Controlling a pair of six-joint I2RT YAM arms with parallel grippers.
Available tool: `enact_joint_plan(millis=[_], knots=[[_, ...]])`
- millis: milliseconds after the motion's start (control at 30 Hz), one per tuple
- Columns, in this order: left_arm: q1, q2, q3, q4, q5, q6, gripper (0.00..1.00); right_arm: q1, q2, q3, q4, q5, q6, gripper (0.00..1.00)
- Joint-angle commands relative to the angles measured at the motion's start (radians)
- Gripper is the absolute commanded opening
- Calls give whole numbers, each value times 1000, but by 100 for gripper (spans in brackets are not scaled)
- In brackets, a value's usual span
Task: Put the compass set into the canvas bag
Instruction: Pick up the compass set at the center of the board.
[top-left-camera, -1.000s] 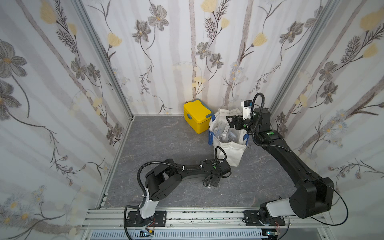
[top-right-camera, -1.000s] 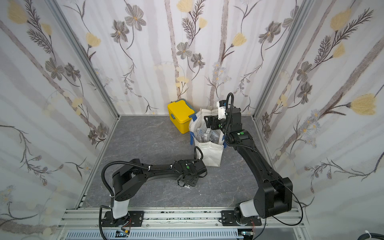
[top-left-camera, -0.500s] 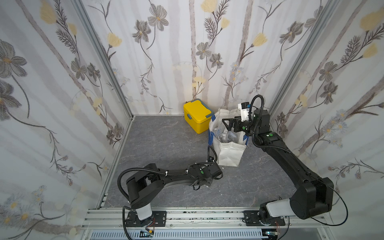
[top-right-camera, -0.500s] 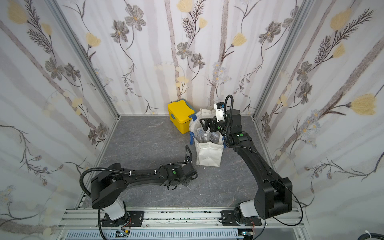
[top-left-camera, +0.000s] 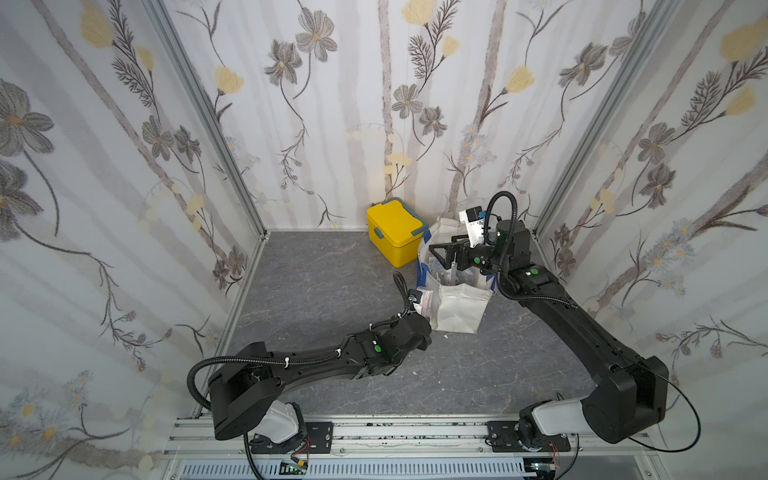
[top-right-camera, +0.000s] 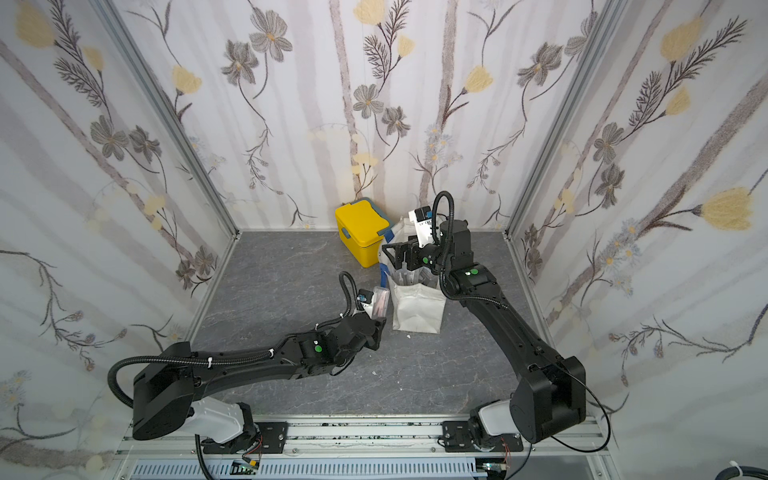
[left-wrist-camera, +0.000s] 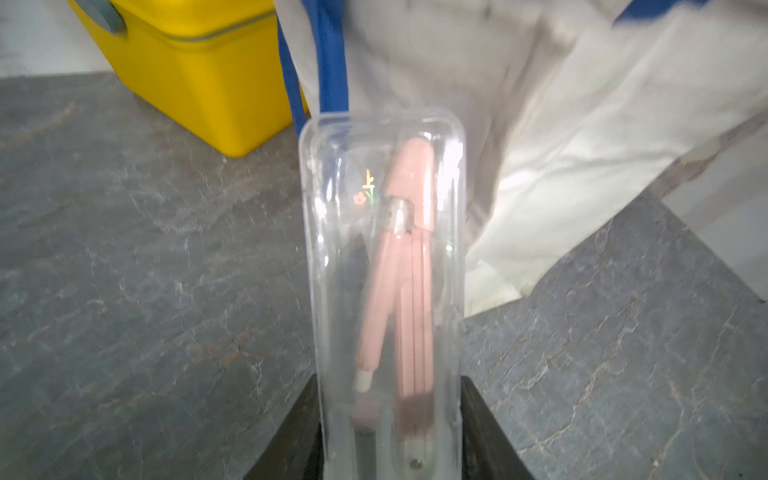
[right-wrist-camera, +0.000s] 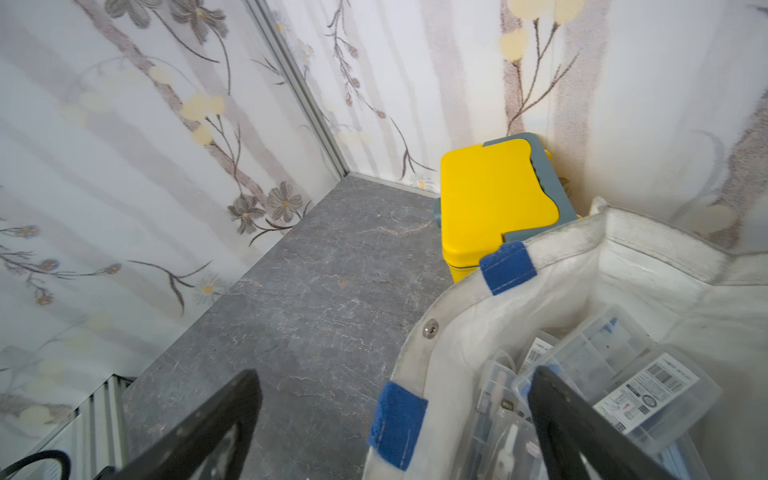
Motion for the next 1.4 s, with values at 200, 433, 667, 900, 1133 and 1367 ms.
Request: enact_joint_plan(millis=[200, 433, 667, 900, 1133, 1367], knots=[[68, -108, -28, 227, -99, 135, 39, 57, -23, -36, 47, -115, 10, 93], [105, -103, -10, 273, -109, 190, 40, 112, 21, 2, 40, -127, 50, 77], [127, -78, 15, 296, -87, 210, 40, 150, 78, 35, 70, -141, 82, 71], [141, -75, 16, 320, -49, 214, 40, 164, 121, 51, 110, -146, 107, 50], [156, -80, 15, 325, -22, 209, 40, 164, 142, 57, 145, -166, 127, 26], [167, -79, 12, 327, -2, 199, 42, 165, 142, 61, 173, -173, 142, 18]])
